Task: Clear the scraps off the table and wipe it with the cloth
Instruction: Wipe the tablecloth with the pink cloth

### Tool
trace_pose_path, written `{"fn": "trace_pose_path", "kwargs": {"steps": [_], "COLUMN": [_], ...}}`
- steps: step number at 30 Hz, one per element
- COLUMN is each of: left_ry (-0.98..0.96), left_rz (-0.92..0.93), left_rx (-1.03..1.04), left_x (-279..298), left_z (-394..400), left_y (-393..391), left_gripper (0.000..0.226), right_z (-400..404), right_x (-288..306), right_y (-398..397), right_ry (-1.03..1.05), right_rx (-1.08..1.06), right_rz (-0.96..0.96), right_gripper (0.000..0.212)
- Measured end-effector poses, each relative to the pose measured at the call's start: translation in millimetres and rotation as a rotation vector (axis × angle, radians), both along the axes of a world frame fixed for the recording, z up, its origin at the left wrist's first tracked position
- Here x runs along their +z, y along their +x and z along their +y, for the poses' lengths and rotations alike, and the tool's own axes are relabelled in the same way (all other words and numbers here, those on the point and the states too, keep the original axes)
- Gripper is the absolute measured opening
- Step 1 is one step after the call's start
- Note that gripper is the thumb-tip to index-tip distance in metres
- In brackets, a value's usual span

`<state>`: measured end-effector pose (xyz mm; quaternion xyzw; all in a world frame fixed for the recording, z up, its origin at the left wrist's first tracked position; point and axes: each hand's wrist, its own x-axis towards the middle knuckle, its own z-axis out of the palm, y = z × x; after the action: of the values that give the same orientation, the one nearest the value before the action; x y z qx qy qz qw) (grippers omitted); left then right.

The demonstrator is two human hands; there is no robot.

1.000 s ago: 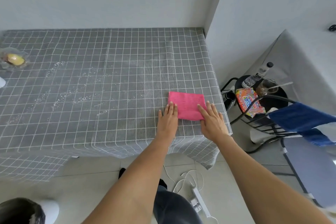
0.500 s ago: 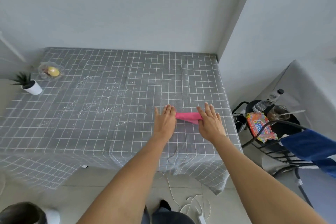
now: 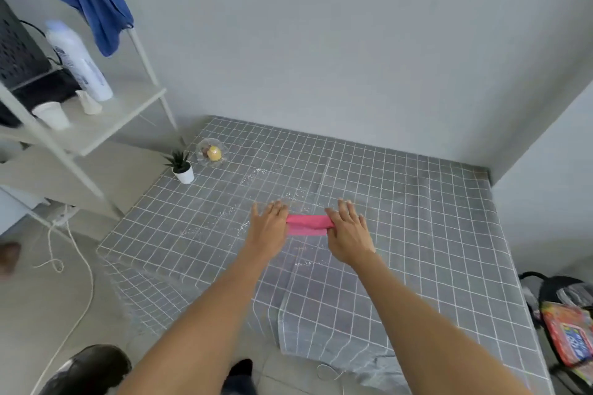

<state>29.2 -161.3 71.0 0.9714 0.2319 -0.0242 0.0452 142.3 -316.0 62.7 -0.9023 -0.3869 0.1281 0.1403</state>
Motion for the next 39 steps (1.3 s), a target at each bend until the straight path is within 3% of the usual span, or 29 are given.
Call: {"fn": "trace_pose_path", "kwargs": {"steps": [9,16,22,28,33,36,39], "left_ry": [-0.04,-0.065,-0.009,-0.12,-0.201,-0.244,-0.236], "left_rz": [-0.01,-0.153,0.164,0.326,0.231,0.113,0.092], "left_rx": [-0.031,-0.09,-0.213,-0.267,-0.285,-0.227,-0.143], "left_x": [4.5,-12.3,-72.2,-88.9,-79.2,-76.2,-86.3], "left_z": [119.0,165.6,169.7,164.4,185.3,210.3,241.5], "left_y": [0.0,18.4,-32.5,-59.8,-52.4,-48.2,-54.1], "left_gripper": [0.035,0.035,0.062,0.06,0.06,0.058,0.057], "right_z": [115.9,154.2,146.5,141.0,156.5,180.2,206.8], "right_x": [-7.2,-14.5,-61.2,-77.4,-60.8,-61.2,-70.0], "right_y": [-5.4,-7.4,-57.8,-92.5,-84.8,-81.9,-83.7], "right_ry": [-0.04,0.039,-0.14,-0.32,-0.15,-0.053,-0.089], "right_rx": [-0.02,-0.153,-0.139,-0.108,-0.164,-0.254,-0.29], "right_rz": [0.026,-0.06,0.078,0.192,0.211,0.203,0.18], "right_gripper": [0.051,0.053,0.054,0.062,0.075,0.065,0.064]}}
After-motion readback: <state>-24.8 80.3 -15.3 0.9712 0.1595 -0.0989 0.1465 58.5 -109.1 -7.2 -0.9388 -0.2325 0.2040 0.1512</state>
